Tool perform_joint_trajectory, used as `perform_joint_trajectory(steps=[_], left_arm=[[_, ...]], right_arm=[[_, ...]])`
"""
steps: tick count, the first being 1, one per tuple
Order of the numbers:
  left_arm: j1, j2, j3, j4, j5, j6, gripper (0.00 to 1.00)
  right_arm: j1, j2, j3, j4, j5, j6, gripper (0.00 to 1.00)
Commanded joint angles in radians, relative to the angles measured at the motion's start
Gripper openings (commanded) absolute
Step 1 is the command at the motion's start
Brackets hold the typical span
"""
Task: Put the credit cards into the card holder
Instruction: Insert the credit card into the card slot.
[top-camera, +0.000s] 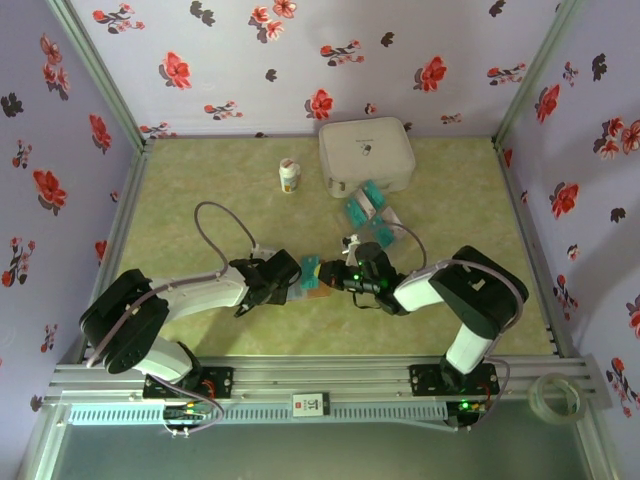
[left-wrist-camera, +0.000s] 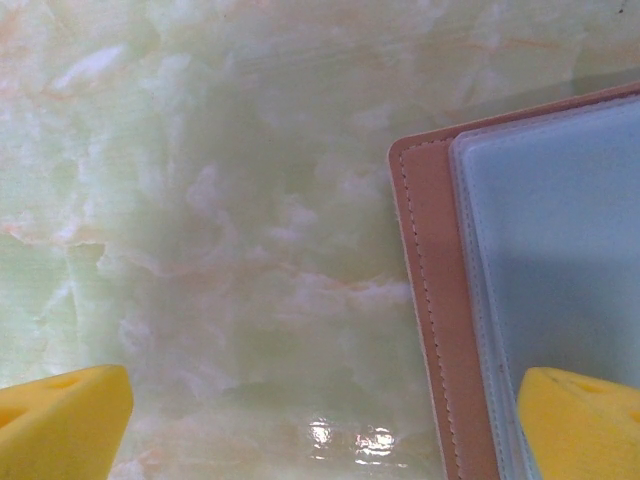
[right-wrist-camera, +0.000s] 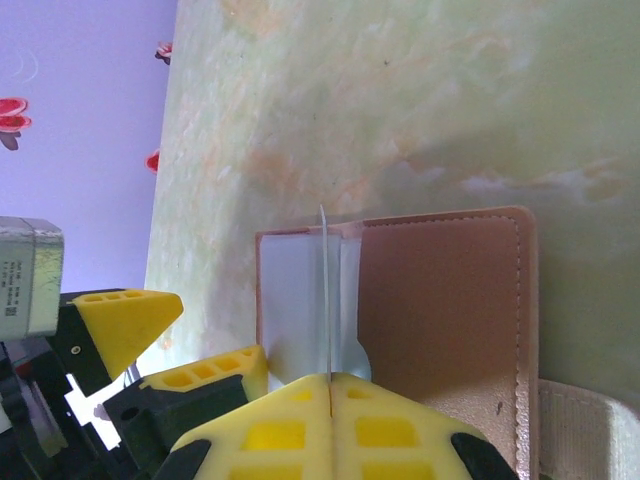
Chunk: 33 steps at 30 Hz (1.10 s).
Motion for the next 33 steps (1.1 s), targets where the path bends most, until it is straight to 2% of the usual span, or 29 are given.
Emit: perform_joint_trajectory(steps=[1,33], left_arm=[[-0.002,0.002,-0.027,-0.046,-0.030,-0.013,1.00],[-0.002,0.007,-0.027,-0.042,-0.030,-0.014,1.00]], right_arm=[[0.010,0.034,0.017,0.073,-0.021,0.009,0.00],[0.020,0.145,-0.003,0.220,-0.052,0.063,0.00]])
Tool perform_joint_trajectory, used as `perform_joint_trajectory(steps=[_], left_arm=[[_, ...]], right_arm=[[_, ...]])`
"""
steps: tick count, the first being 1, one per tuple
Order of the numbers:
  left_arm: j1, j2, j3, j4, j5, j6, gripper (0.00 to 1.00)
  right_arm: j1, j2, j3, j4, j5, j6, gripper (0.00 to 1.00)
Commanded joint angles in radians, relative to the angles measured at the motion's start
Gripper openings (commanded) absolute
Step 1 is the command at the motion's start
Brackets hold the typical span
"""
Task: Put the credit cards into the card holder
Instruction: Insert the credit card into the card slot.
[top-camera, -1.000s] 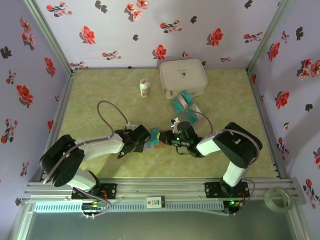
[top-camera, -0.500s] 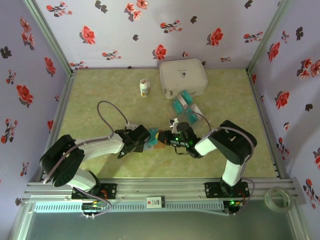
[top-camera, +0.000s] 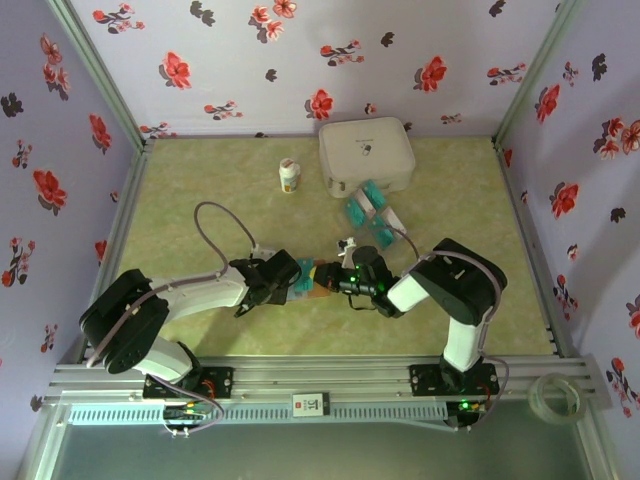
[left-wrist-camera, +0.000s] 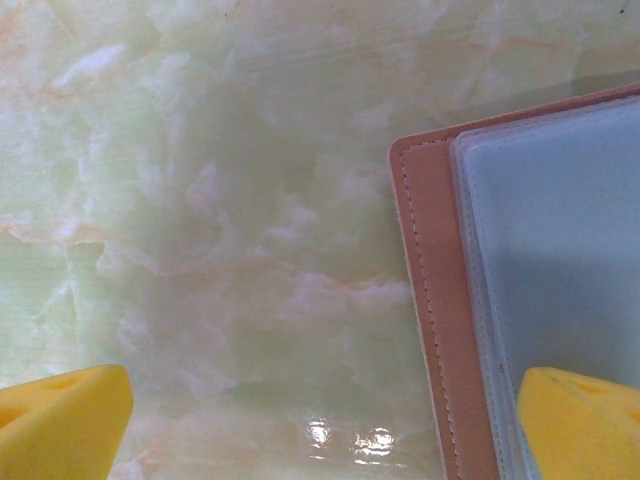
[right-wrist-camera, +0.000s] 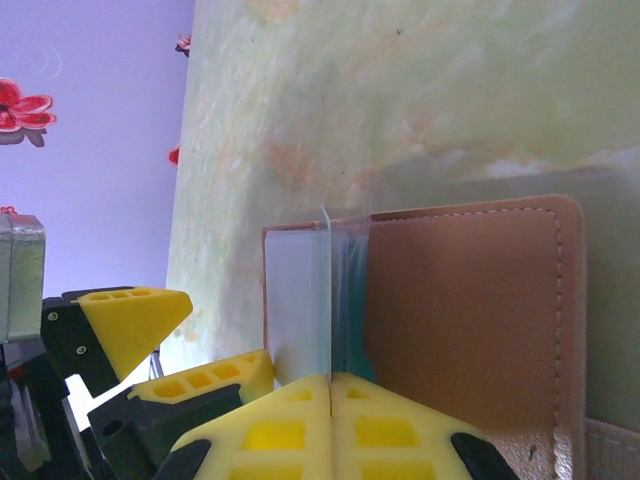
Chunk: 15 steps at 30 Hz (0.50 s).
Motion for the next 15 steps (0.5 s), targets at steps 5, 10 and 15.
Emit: perform_joint_trajectory(steps=[5,10,15], left_arm=[[-0.002,0.005,-0.025,-0.043,-0.030,-0.011,1.00],[-0.002,0.006,-0.025,-0.043,-0.030,-0.011,1.00],[-0.002,0.005,-0.024,-0.044,-0.031,-0.012,1.00]], right_arm=[[0.009,0.024,-0.019,0.050,-0.019,0.007,0.00],[0.010,0.037,-0.030,0.066,-0.027,0.006,0.00],[0.009,0.049,-0.040,0.078,-0.034,0.005,0.00]])
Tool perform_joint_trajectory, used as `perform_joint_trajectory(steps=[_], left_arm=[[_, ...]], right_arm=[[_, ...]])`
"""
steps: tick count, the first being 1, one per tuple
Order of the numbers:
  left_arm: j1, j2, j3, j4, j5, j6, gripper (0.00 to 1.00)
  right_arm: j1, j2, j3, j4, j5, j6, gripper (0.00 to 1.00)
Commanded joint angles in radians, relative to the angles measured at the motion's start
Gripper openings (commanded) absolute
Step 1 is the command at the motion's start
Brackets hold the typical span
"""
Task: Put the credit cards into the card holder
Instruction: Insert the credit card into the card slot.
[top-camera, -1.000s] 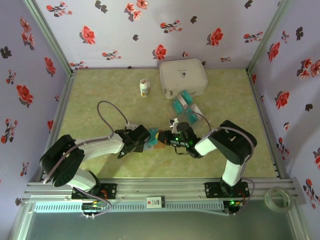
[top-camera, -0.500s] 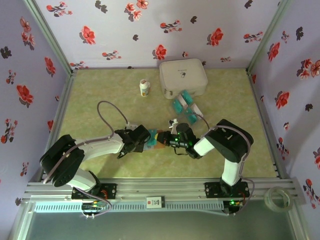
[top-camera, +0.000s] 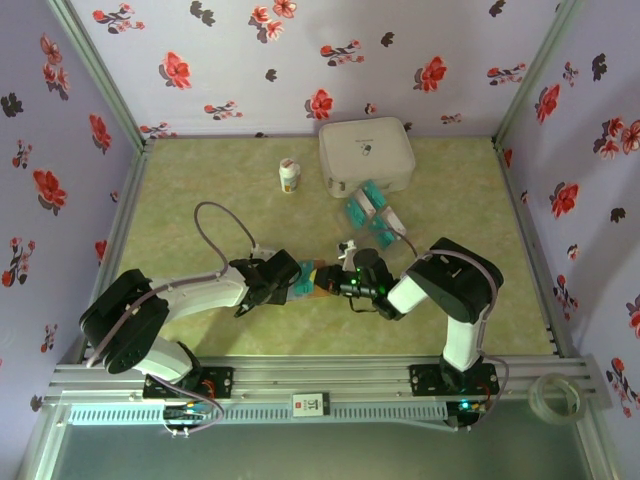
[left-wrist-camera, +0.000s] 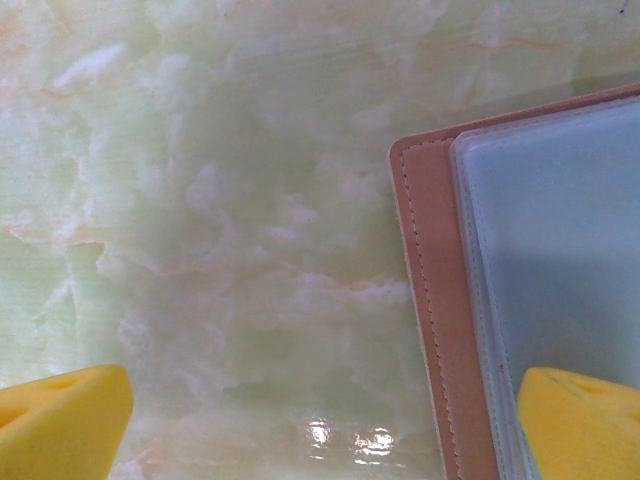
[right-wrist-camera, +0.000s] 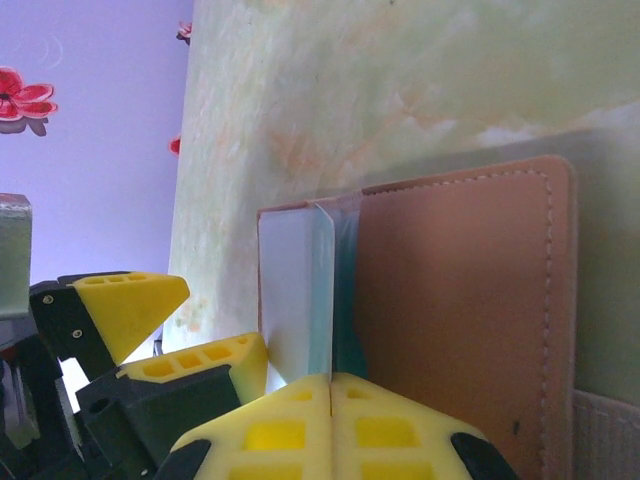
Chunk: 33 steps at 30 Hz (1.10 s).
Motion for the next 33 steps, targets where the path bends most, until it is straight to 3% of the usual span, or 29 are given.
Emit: perform_joint_trajectory(steps=[1,33], left_arm=[[-0.002,0.006,-0.023,-0.045,-0.030,-0.011,1.00],[-0.002,0.008,-0.026,-0.044,-0.030,-0.013,1.00]], right_arm=[[0.009,0.024,-0.016,0.030,-0.015,0.001,0.00],[0.008,0.055,-0.001,0.008,-0.059,-0.013,0.00]])
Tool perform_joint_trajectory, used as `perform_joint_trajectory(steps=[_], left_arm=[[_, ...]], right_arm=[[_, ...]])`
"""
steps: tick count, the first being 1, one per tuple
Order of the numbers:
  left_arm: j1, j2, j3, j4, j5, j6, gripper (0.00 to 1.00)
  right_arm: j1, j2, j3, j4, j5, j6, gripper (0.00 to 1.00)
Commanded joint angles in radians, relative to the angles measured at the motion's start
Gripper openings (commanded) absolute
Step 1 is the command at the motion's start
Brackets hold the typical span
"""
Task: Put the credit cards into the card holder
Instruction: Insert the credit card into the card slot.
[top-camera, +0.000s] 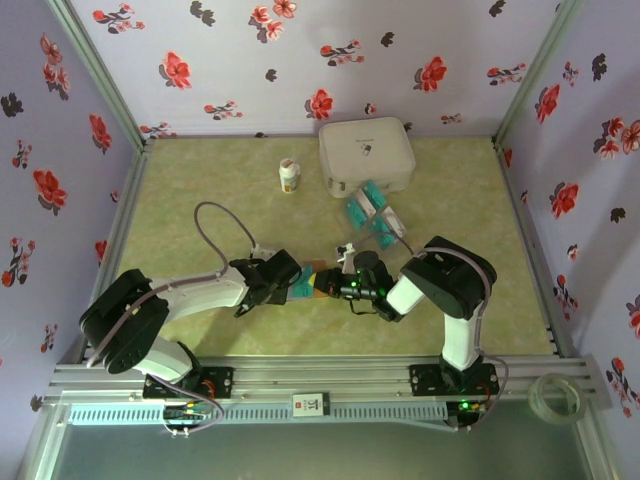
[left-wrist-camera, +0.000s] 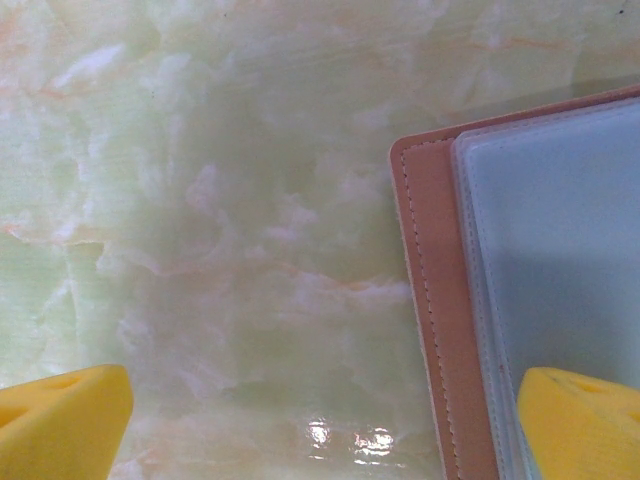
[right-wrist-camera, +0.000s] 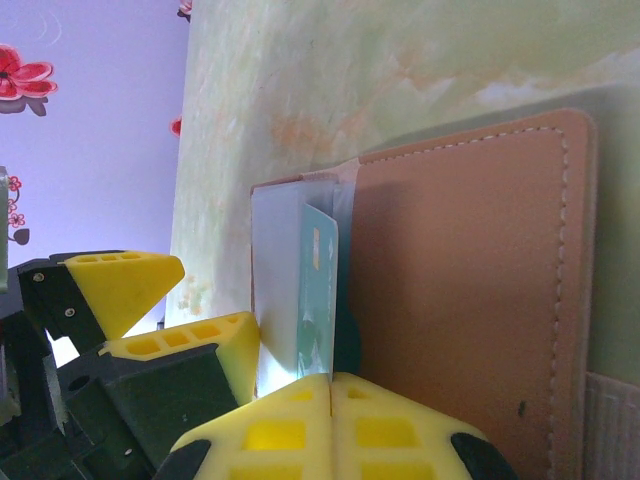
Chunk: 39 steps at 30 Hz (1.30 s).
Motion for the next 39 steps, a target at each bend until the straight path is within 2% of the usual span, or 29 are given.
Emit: perform_joint_trajectory(steps=[1,20,28,39], left_arm=[[-0.002,0.009,-0.025,-0.046,-0.030,-0.012,1.00],[-0.002,0.009,-0.025,-0.040,-0.028,-0.014,1.00],[0.000,-0.003,0.003,-0.046,-0.011,-0.011,1.00],[0.108,-0.128,0.028,-0.052,0.068,0.032,1.00]], right_arm=[[0.006,0.015,0.007,-0.041,-0.022,-0.014,0.00],[0.006,0.043,0.076,-0.152,-0.045,-0.042,0.01],[0.005,0.018,0.105,-0.257,-0.026,-0.066,0.24],[0.005,-0.109,0.193,-0.558,0.037,-0.165,0.39]])
